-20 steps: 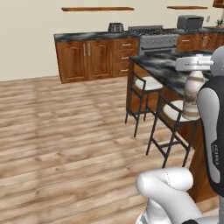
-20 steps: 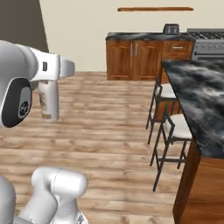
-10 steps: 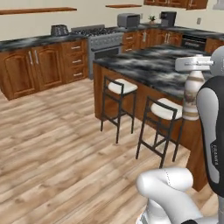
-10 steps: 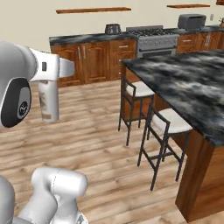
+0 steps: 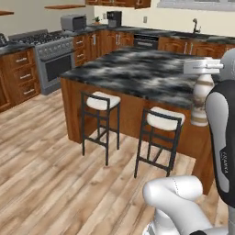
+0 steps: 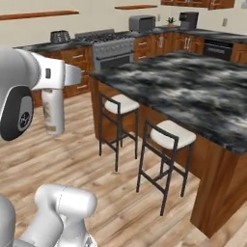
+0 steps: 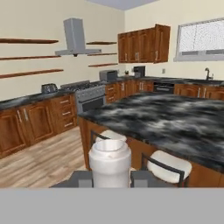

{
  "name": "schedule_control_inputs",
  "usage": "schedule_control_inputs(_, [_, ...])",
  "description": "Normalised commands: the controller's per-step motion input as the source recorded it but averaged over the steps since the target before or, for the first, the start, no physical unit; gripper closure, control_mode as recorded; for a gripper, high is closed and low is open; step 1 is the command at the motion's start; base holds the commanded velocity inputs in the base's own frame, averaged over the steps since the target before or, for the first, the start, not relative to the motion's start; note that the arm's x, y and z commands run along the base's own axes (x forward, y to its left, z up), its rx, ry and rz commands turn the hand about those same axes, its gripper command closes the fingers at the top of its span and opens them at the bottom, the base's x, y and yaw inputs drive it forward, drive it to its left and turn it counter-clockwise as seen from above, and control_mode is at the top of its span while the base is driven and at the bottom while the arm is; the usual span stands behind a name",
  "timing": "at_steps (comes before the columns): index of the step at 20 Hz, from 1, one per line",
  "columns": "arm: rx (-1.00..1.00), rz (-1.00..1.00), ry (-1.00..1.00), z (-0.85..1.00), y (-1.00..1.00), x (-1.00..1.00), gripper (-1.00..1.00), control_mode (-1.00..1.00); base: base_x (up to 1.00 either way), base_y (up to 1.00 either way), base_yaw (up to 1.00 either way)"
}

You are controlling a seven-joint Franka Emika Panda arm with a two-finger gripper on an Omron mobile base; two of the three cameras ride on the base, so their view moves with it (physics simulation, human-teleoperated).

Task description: Get the candle and the liquor from the cabinet and move them to the dining counter.

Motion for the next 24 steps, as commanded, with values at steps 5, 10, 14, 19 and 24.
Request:
schedule_control_inputs(5, [0.00, 0.00, 0.00, 0.00, 0.00, 0.00, 1.00, 1.00, 0.69, 0.93, -0.59])
schedule_control_inputs(10, [0.00, 0.00, 0.00, 0.00, 0.00, 0.00, 1.00, 1.00, 0.70, 0.98, -0.57])
schedule_control_inputs(14, [0.00, 0.00, 0.00, 0.00, 0.00, 0.00, 1.00, 1.00, 0.69, 0.81, -0.51])
schedule_control_inputs(19, [0.00, 0.00, 0.00, 0.00, 0.00, 0.00, 1.00, 1.00, 0.81, 0.43, -0.44])
schedule_control_inputs(24, [0.00, 0.00, 0.00, 0.00, 0.00, 0.00, 1.00, 1.00, 0.72, -0.04, -0.30])
